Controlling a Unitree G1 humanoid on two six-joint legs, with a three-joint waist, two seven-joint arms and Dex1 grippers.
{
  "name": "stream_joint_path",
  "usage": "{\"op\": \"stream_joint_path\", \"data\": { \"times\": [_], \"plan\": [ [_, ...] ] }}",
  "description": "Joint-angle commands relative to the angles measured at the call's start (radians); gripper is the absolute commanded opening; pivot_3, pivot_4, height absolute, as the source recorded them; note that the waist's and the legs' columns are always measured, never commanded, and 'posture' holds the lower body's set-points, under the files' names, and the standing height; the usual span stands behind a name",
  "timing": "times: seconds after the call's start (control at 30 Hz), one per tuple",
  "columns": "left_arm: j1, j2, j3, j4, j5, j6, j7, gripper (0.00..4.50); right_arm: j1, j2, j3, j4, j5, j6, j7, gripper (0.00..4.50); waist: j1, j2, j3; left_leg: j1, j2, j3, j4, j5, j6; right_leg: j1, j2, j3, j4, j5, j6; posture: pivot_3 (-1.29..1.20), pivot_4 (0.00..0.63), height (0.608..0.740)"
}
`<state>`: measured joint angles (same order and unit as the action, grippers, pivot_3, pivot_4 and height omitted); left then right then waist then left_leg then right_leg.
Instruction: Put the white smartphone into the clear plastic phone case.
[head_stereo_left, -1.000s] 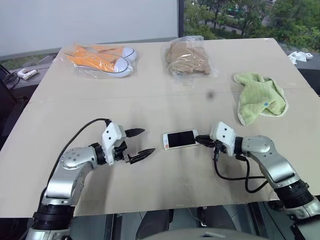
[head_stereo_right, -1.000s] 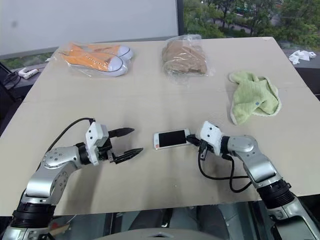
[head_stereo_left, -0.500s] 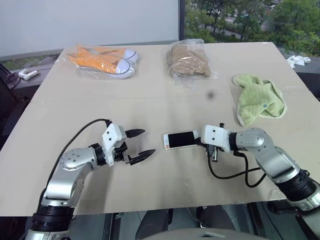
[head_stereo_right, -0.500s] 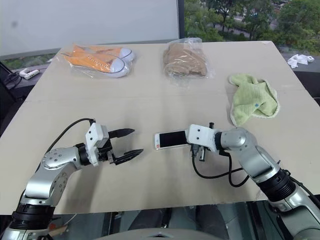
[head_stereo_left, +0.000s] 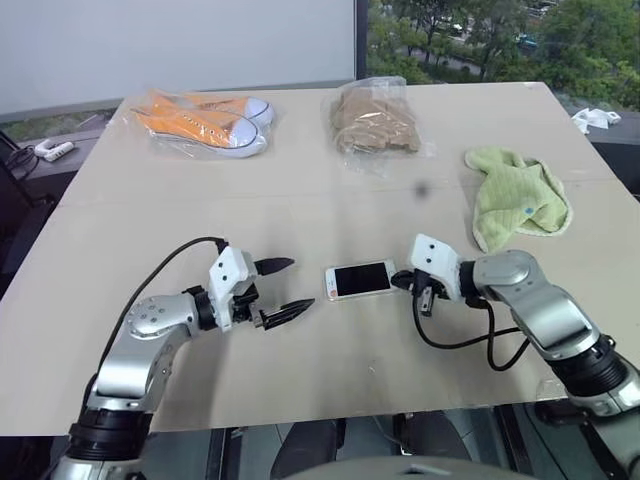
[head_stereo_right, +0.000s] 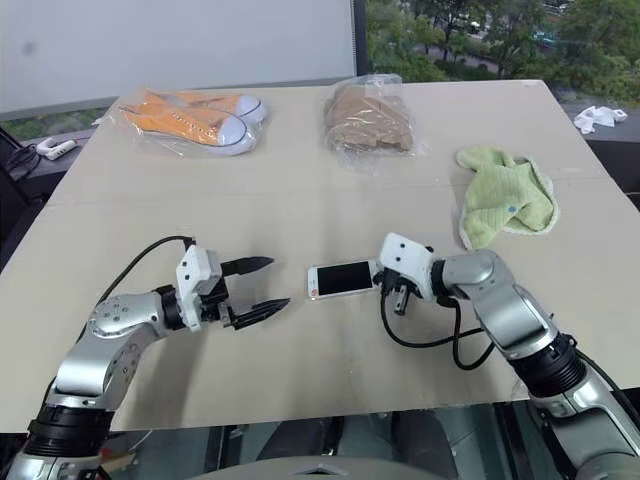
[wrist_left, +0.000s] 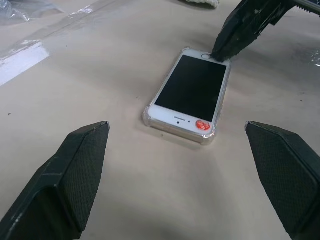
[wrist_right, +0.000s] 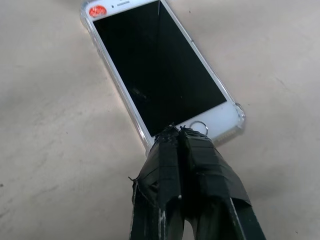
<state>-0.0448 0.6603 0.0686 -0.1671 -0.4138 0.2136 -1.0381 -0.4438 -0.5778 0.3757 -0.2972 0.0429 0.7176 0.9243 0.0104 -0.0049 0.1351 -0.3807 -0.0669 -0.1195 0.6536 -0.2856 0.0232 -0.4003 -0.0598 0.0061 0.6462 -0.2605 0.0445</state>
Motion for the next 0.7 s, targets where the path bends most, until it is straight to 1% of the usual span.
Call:
{"op": "stream_joint_path", "data": {
  "times": [0.03, 0.17, 0.33, 0.47, 0.53, 0.7],
  "plan": [
    [-0.013, 0.002, 0.000, -0.022, -0.002, -0.012, 0.001, 4.50, -0.015, 0.008, -0.001, 0.006, 0.001, -0.007, -0.017, 0.03, -0.001, 0.000, 0.000, 0.000, 0.000, 0.000, 0.000, 0.000, 0.000, 0.000, 0.000, 0.000, 0.000, 0.000, 0.000, 0.00, 0.150, 0.740],
    [-0.013, 0.007, -0.006, -0.029, -0.003, -0.006, -0.007, 4.50, -0.022, 0.021, 0.009, 0.054, -0.011, -0.023, -0.039, 0.03, -0.003, 0.000, 0.000, 0.000, 0.000, 0.001, 0.000, 0.000, 0.000, 0.000, 0.000, 0.000, 0.001, 0.000, 0.000, 0.00, 0.150, 0.740],
    [-0.009, 0.010, -0.003, -0.036, -0.011, -0.001, -0.012, 4.50, -0.049, 0.060, -0.019, 0.095, 0.002, -0.029, -0.076, 0.03, -0.009, 0.000, 0.000, 0.001, 0.000, 0.001, 0.000, 0.000, 0.000, 0.000, 0.000, 0.001, 0.001, 0.000, 0.000, 0.00, 0.150, 0.740],
    [-0.001, 0.011, -0.005, -0.047, -0.017, 0.008, -0.017, 4.50, -0.059, 0.055, -0.006, 0.127, -0.011, -0.042, -0.083, 0.03, -0.017, 0.000, 0.000, 0.001, 0.000, 0.001, 0.000, 0.000, 0.000, 0.000, 0.000, 0.001, 0.001, 0.000, 0.000, 0.00, 0.150, 0.740],
    [-0.001, 0.011, -0.005, -0.049, -0.016, 0.009, -0.018, 4.50, -0.060, 0.053, 0.008, 0.142, -0.016, -0.034, -0.083, 0.03, -0.021, 0.000, 0.000, 0.001, 0.000, 0.001, 0.000, 0.000, 0.000, 0.000, 0.000, 0.001, 0.001, 0.000, 0.000, 0.00, 0.150, 0.740],
    [0.004, 0.010, -0.005, -0.059, -0.014, 0.013, -0.014, 4.50, -0.064, 0.004, 0.109, 0.160, -0.051, -0.015, -0.020, 0.03, -0.021, 0.000, 0.000, 0.001, 0.000, 0.002, 0.000, 0.000, 0.000, 0.000, 0.000, 0.002, 0.002, 0.000, 0.000, 0.00, 0.150, 0.740]
  ]
}}
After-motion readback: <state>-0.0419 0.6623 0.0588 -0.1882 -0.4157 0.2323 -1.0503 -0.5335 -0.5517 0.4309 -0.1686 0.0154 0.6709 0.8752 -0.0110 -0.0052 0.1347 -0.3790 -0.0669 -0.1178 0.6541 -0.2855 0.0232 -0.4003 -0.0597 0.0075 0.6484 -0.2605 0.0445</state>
